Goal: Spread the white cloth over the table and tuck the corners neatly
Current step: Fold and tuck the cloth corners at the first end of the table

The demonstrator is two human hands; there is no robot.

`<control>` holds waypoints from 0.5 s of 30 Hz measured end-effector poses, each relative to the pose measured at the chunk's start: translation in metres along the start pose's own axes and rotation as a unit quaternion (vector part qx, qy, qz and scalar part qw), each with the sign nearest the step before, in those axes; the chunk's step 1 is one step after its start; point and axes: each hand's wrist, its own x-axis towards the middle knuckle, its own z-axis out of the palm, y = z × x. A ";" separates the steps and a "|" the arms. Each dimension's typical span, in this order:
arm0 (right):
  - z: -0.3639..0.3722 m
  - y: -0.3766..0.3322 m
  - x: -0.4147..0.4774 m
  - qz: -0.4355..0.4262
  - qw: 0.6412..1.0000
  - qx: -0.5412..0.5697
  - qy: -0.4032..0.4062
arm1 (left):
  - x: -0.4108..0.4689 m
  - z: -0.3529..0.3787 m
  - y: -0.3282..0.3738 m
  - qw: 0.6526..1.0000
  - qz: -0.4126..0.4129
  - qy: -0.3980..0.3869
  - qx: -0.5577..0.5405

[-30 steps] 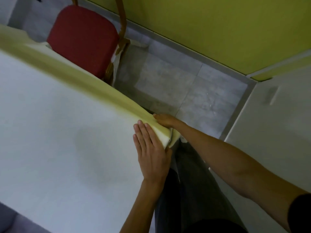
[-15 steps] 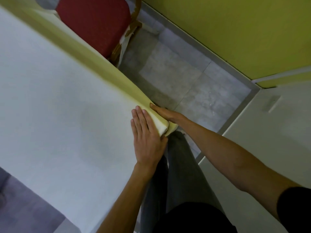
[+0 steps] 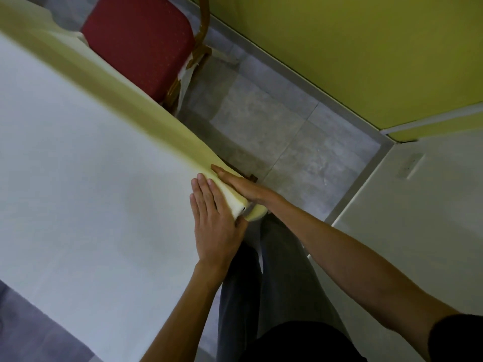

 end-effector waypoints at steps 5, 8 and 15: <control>-0.027 0.019 0.025 0.082 0.995 -0.012 0.053 | -0.001 0.004 -0.001 1.000 0.005 0.020 0.009; -0.030 0.019 0.022 0.107 0.983 -0.080 0.129 | -0.001 0.002 0.000 1.000 0.008 0.024 0.013; -0.011 0.019 0.012 -0.010 0.998 -0.028 0.057 | -0.001 0.001 -0.001 1.000 -0.003 0.003 0.014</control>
